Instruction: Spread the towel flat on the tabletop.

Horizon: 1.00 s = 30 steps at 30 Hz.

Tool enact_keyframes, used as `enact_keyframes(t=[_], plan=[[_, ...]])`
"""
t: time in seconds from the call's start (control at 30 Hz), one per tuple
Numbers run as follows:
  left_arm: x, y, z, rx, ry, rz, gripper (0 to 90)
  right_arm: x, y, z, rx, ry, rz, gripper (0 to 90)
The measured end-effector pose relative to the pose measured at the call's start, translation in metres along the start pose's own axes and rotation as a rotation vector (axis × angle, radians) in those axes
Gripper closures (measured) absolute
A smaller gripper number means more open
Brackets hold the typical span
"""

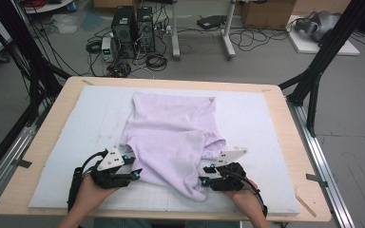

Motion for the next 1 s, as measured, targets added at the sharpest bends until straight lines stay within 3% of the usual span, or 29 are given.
enact_keyframes(t=[0.2,0.33,0.5,0.6,0.67,0.73,0.83,0.87,1.0], plan=[[-0.012,0.007,-0.002,0.004,0.01,0.009,51.4,0.001,0.004,-0.004,-0.02,0.002,0.008,58.2],[-0.013,0.017,0.007,0.024,-0.029,0.029,52.2,0.001,0.004,-0.006,-0.032,0.009,0.006,58.3],[0.011,0.01,0.009,0.046,-0.054,-0.056,53.7,0.002,0.002,-0.005,-0.033,0.022,-0.003,59.5],[0.025,-0.002,0.007,0.011,-0.078,-0.104,53.4,0.003,0.001,-0.006,-0.035,0.047,-0.008,59.5],[0.032,-0.009,0.008,0.025,-0.082,-0.155,53.8,0.004,-0.001,-0.007,-0.041,0.058,-0.026,60.5],[0.034,-0.012,0.01,0.022,-0.098,-0.14,59.4,0.007,-0.002,-0.008,-0.047,0.07,-0.039,63.7],[0.033,-0.012,0.012,0.024,-0.128,-0.138,74.3,0.01,-0.003,-0.012,-0.048,0.095,-0.044,78.4],[0.033,-0.012,0.013,0.036,-0.121,-0.139,80.9,0.01,-0.003,-0.012,-0.041,0.11,-0.047,82.7],[0.027,-0.01,0.014,0.05,-0.088,-0.13,83.9,0.008,0.0,-0.016,-0.05,0.103,-0.052,85.0]])
Point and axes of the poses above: each handheld gripper's, and its own axes: x roughly forward along the jaws, y roughly out of its top, z roughly to its right, the point moved 4 cm from there along x, roughly forward along the jaws, and after that the axes turned 1 degree about -x, right-handed, at the moved point
